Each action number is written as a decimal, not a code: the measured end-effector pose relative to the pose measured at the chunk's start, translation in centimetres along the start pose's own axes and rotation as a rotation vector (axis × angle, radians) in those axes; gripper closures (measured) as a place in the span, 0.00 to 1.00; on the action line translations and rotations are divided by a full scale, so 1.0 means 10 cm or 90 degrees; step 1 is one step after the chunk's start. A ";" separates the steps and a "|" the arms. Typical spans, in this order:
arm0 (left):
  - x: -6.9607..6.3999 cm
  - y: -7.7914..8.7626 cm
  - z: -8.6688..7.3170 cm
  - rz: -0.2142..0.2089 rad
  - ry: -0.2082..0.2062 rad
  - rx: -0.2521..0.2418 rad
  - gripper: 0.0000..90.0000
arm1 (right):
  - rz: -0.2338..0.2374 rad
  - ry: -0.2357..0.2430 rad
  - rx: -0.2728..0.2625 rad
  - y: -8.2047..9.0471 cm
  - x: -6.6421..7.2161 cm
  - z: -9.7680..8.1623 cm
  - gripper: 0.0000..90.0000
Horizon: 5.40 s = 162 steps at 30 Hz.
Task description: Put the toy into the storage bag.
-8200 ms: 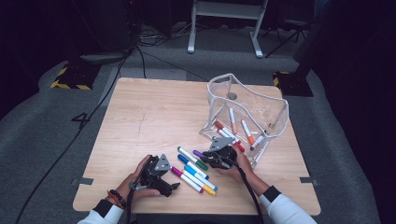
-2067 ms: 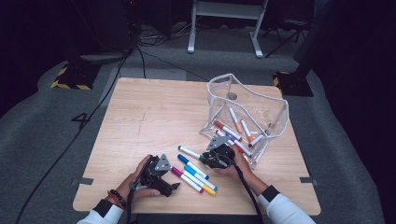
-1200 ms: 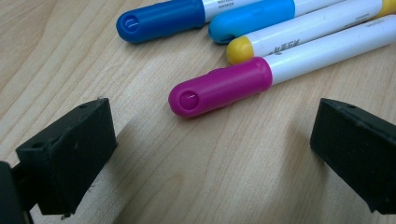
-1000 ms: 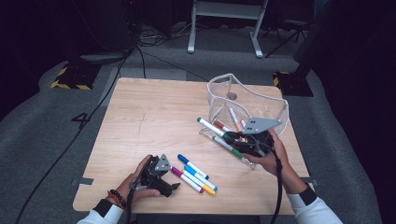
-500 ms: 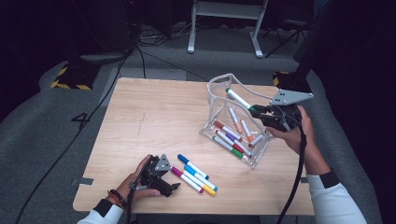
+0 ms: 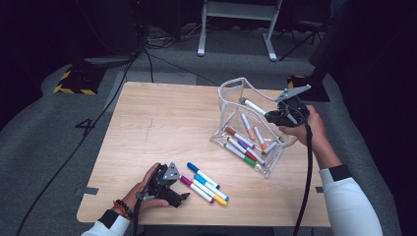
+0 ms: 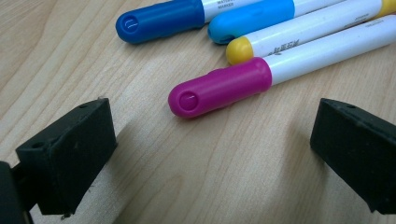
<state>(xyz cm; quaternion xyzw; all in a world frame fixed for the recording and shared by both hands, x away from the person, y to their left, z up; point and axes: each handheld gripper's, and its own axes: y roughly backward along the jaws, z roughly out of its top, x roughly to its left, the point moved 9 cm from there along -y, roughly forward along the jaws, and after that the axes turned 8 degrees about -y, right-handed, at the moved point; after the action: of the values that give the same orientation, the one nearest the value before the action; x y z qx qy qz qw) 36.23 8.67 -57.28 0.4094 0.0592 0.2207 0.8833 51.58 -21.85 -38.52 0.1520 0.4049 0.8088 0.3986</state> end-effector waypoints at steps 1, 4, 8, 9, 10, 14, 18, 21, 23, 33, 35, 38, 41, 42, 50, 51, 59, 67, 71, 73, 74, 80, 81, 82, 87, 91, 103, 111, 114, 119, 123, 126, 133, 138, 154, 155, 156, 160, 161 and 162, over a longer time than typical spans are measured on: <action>0.00 0.00 0.00 0.000 0.000 0.000 0.00 | -0.002 -0.002 0.008 -0.02 -0.01 -0.01 0.84; 0.00 0.00 0.00 0.000 0.000 0.000 0.00 | 0.015 -0.006 0.035 -0.07 0.01 -0.05 0.84; 0.00 0.00 0.00 0.000 0.000 0.000 0.00 | 0.051 0.026 0.080 -0.12 0.12 -0.13 0.84; 0.00 0.00 0.00 0.000 0.000 0.000 0.00 | 0.059 0.032 0.086 -0.12 0.15 -0.14 0.84; 0.00 0.00 0.00 0.000 0.000 0.000 0.01 | 0.066 0.035 0.088 -0.12 0.17 -0.14 0.84; 0.00 0.00 0.00 0.000 0.000 0.000 0.00 | 0.091 0.054 0.109 -0.13 0.27 -0.16 0.83; 0.00 0.00 0.00 0.000 0.000 0.000 0.01 | 0.086 0.058 0.118 -0.13 0.29 -0.18 0.73; 0.00 0.00 0.00 0.000 0.000 0.000 0.01 | 0.072 0.044 0.100 -0.10 0.24 -0.15 0.67; 0.00 0.00 0.00 0.000 0.000 0.000 0.01 | 0.058 0.029 0.079 -0.07 0.19 -0.13 0.63; 0.00 0.00 0.00 0.000 0.000 0.000 0.01 | 0.048 0.004 -0.086 0.33 0.18 -0.04 0.46; 0.00 0.00 0.00 0.000 0.000 0.000 0.01 | 0.058 0.003 -0.114 0.41 0.23 -0.05 0.43; 0.00 0.00 0.00 0.000 0.000 0.000 0.01 | 0.077 0.017 -0.153 0.54 0.35 -0.05 0.43; 0.00 0.00 0.00 0.000 0.000 0.000 0.01 | 0.098 0.035 -0.186 0.65 0.51 -0.06 0.41; 0.00 0.00 0.00 0.000 0.000 0.000 0.01 | 0.101 0.041 -0.193 0.68 0.57 -0.06 0.40; 0.00 0.00 0.00 0.001 0.002 0.000 0.01 | 0.134 0.102 -0.231 0.68 1.09 -0.11 0.41; 0.00 0.00 0.00 0.001 0.002 0.000 0.01 | 0.141 0.107 -0.234 0.67 1.15 -0.12 0.41; 0.00 0.00 0.00 0.001 0.002 0.000 0.01 | 0.190 0.129 -0.219 0.34 1.57 -0.30 0.42; 0.00 0.00 0.00 0.002 0.003 0.001 0.01 | 0.223 0.144 -0.149 -0.30 1.86 -0.59 0.44; 0.00 0.00 0.00 0.002 0.003 0.001 0.01 | 0.242 0.154 -0.118 -0.63 1.98 -0.64 0.45; 0.00 0.00 0.00 0.001 0.003 0.000 0.01 | 0.245 0.162 -0.108 -0.77 2.02 -0.63 0.47; 0.00 0.00 -0.01 0.001 0.003 0.001 0.01 | 0.244 0.171 -0.108 -0.85 2.04 -0.61 0.47; -0.01 0.01 -0.01 0.001 0.001 0.001 0.01 | 0.253 0.159 -0.090 -1.17 2.10 -0.55 0.49; -0.01 0.01 -0.01 0.002 0.001 0.001 0.01 | 0.253 0.156 -0.088 -1.21 2.11 -0.54 0.49; -0.01 0.01 -0.01 0.002 0.001 0.001 0.01 | 0.251 0.160 -0.087 -1.25 2.11 -0.53 0.49; -0.01 0.01 -0.01 0.003 0.001 0.002 0.01 | 0.259 0.158 -0.074 -1.44 2.16 -0.50 0.49; -0.01 0.02 -0.02 0.004 0.002 0.002 0.01 | 0.243 0.164 -0.079 -1.56 2.14 -0.45 0.50; -0.02 0.02 -0.02 0.002 0.002 0.000 0.01 | 0.240 0.095 -0.096 -1.62 1.99 -0.54 0.82; -0.03 0.02 -0.02 0.002 0.003 0.001 0.01 | 0.223 0.119 -0.073 -1.53 2.04 -0.61 0.83; -0.03 0.02 -0.02 0.002 0.002 0.001 0.01 | 0.225 0.121 -0.091 -1.42 2.04 -0.55 0.83; -0.03 0.02 -0.02 0.002 0.002 0.001 0.01 | 0.223 0.105 -0.127 -1.14 1.96 -0.41 0.83; -0.03 0.02 -0.02 0.001 0.002 0.001 0.01 | 0.211 0.105 -0.154 -0.89 1.90 -0.34 0.83; -0.02 0.02 -0.02 -0.002 -0.002 0.000 0.00 | 0.194 0.118 -0.166 -0.67 1.85 -0.33 0.83; -0.02 0.02 -0.02 -0.002 -0.001 0.001 0.00 | 0.171 0.124 -0.204 -0.10 1.68 -0.25 0.83; -0.02 0.02 -0.02 -0.003 -0.001 0.001 0.00 | 0.143 0.128 -0.240 0.24 1.54 -0.12 0.83; -0.02 0.02 -0.02 -0.003 -0.002 0.001 0.00 | 0.043 0.098 -0.305 0.79 0.96 0.30 0.83; -0.02 0.02 -0.02 -0.003 -0.002 0.002 0.00 | 0.037 0.096 -0.306 0.80 0.91 0.32 0.83; -0.02 0.02 -0.02 -0.003 -0.002 0.001 0.00 | 0.027 0.093 -0.308 0.80 0.86 0.34 0.83; -0.02 0.02 -0.02 -0.002 -0.001 0.003 0.00 | 0.017 0.065 -0.298 0.77 0.64 0.39 0.83; -0.02 0.02 -0.02 -0.003 -0.002 0.001 0.00 | 0.010 0.060 -0.292 0.74 0.58 0.39 0.83; -0.02 0.02 -0.02 -0.002 -0.001 0.002 0.00 | 0.007 0.055 -0.285 0.71 0.52 0.39 0.83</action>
<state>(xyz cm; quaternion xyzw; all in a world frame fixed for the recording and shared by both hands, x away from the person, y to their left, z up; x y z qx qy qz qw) 35.92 8.82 -57.29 0.4111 0.0595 0.2185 0.8830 46.76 -18.27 -30.95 0.0270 0.2313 0.8863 0.4003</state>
